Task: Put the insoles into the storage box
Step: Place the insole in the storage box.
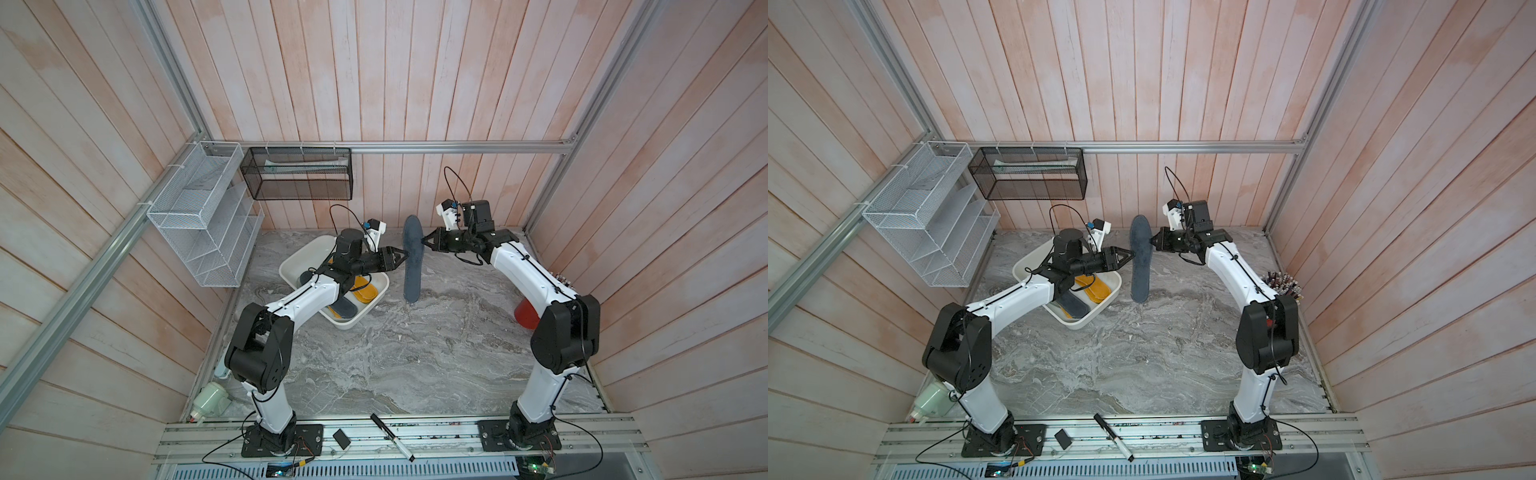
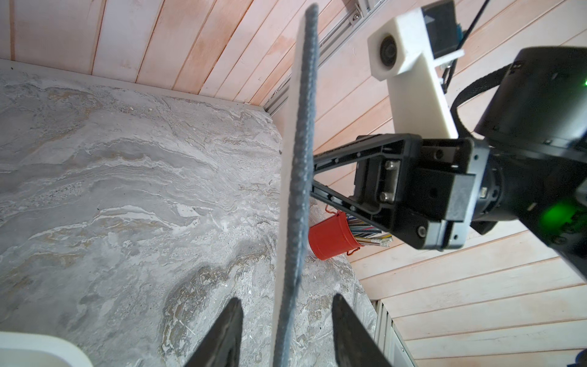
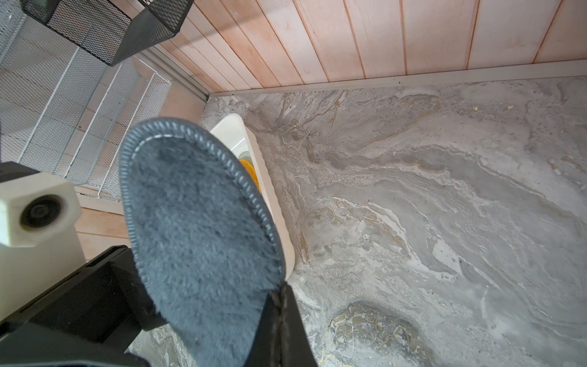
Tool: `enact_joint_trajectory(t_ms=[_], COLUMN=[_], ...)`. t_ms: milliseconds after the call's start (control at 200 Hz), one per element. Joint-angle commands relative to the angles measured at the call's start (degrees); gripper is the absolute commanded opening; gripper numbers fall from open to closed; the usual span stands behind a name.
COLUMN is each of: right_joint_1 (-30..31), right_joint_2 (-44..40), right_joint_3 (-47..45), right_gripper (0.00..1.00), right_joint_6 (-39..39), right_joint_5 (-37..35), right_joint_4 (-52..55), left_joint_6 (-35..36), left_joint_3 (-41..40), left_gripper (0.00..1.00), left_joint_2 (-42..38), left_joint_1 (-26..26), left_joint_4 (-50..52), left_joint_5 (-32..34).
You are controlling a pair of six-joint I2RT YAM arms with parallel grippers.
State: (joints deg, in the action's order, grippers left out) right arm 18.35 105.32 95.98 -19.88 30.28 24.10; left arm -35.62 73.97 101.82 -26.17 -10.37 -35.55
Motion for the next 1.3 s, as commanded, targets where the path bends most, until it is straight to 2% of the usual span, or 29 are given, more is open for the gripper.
enact_joint_trajectory(t_ms=[0, 310, 445, 585, 685, 745, 830, 895, 935, 1105, 1295], right_joint_1=[0.4, 0.4, 0.5, 0.5, 0.4, 0.4, 0.3, 0.1, -0.1, -1.2, -1.7], right_joint_2=[1.2, 1.4, 1.6, 1.7, 1.8, 2.0, 1.9, 1.8, 1.7, 1.0, 0.4], right_joint_3=[1.8, 1.7, 1.5, 1.5, 1.7, 1.9, 1.9, 1.8, 1.8, 0.2, -1.7], right_gripper=[0.0, 0.0, 0.0, 0.0, 0.0, 0.0, 0.09, 0.22, 0.26, 0.29, 0.29], right_joint_6=[1.3, 1.4, 1.4, 1.2, 1.0, 1.1, 1.0, 0.9, 0.9, -0.3, -1.4], right_joint_5=[1.7, 2.6, 2.7, 2.5, 2.1, 1.7, 0.8, 0.3, -0.1, 0.1, 0.9], right_joint_4=[1.1, 0.9, 0.8, 0.6, 0.6, 0.9, 1.3, 1.4, 1.7, 0.6, -0.7], left_joint_6=[1.5, 0.9, 0.4, 0.4, -0.3, -1.8, -6.5, -10.2, -12.1, -19.6, -25.6], left_joint_3=[0.4, 2.3, 2.6, 3.3, 3.0, 1.1, -4.3, -8.7, -11.3, -20.0, -23.8], left_gripper=[0.47, 0.41, 0.29, 0.07, 0.0, 0.0, 0.0, 0.0, 0.0, 0.0, 0.0], left_joint_2=[1.5, 4.3, 4.5, 4.8, 4.8, 4.0, 2.1, 0.3, -1.0, -6.4, -11.5], left_joint_1=[-0.6, -1.4, -1.5, -1.6, -1.4, -1.4, -0.1, 1.1, 2.0, 5.6, 8.4], left_joint_4=[-1.6, -3.5, -4.0, -2.4, -1.8, -4.2, -12.0, -17.4, -19.9, -27.4, -27.2], left_joint_5=[0.8, -0.7, -1.0, 0.0, 0.8, 1.6, 2.1, 3.4, 4.6, 10.3, 18.7])
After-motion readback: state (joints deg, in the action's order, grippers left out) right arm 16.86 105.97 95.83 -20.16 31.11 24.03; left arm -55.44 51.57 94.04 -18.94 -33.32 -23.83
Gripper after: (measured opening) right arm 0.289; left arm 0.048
